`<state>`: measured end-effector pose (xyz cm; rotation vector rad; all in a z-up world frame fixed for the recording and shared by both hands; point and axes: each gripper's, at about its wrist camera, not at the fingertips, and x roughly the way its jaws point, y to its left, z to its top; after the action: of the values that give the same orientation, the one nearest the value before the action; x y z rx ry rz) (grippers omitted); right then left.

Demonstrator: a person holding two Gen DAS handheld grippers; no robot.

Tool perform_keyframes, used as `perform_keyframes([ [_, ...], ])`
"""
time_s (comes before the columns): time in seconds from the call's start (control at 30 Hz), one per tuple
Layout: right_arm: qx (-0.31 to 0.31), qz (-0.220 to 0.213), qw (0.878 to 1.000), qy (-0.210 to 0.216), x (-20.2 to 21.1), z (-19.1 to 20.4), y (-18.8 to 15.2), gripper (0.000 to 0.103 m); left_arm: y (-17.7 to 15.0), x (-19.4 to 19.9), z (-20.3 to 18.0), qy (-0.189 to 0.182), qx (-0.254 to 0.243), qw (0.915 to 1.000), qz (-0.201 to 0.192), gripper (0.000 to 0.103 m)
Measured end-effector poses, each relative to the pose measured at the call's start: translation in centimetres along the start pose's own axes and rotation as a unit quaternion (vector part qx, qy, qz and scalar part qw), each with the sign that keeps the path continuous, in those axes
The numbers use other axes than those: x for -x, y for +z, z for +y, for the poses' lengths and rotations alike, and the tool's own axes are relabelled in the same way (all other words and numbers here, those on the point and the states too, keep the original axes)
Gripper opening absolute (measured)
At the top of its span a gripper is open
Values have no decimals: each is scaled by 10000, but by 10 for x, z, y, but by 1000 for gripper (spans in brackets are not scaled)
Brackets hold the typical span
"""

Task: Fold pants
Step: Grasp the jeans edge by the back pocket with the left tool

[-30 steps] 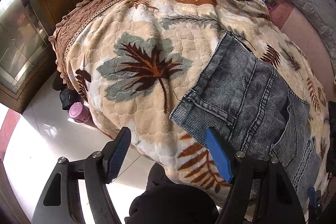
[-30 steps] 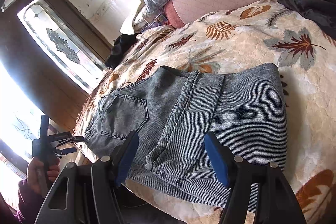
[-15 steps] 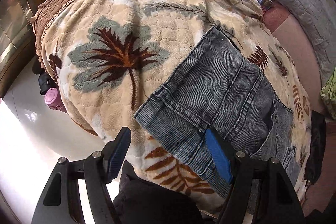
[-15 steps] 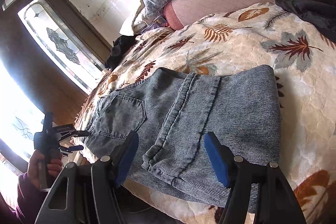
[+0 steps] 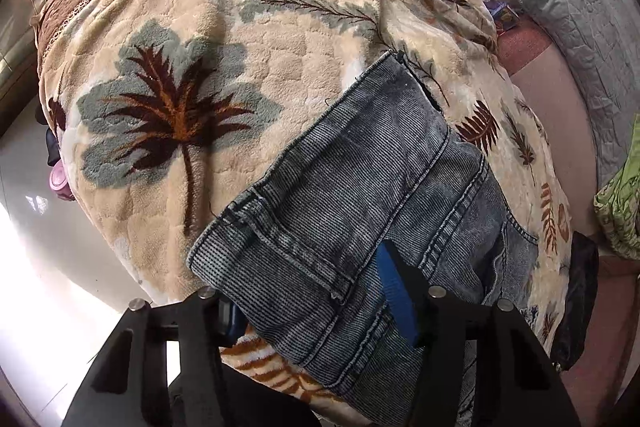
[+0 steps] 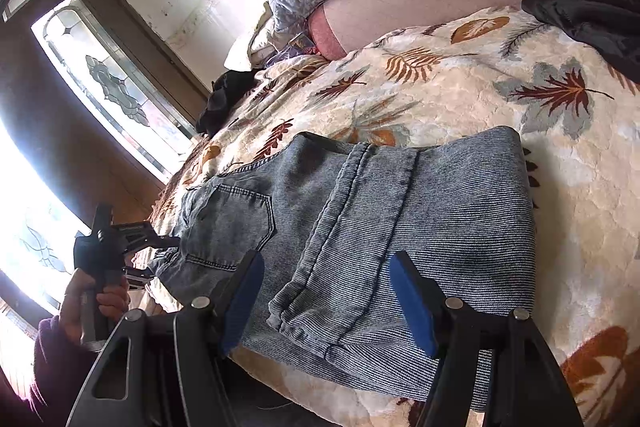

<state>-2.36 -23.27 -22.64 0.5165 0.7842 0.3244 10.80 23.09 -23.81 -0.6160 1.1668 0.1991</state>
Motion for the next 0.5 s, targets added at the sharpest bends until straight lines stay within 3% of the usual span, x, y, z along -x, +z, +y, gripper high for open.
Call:
perform_keyframes([
  [0.17, 3, 28, 10000, -26, -2, -1, -1, 69, 3, -10, 2, -106, 222, 9997, -73, 59],
  [0.23, 7, 63, 10000, -32, -5, -1, -1, 69, 2, -11, -1, -129, 128, 9998, -76, 71],
  [0.37, 33, 34, 10000, -40, -5, 1, -1, 69, -1, -11, -8, 33, 45, 9997, -230, 71],
  [0.5, 27, -16, 10000, -57, -3, 0, -1, 69, -3, -4, -9, 158, -81, 9988, -453, 38],
])
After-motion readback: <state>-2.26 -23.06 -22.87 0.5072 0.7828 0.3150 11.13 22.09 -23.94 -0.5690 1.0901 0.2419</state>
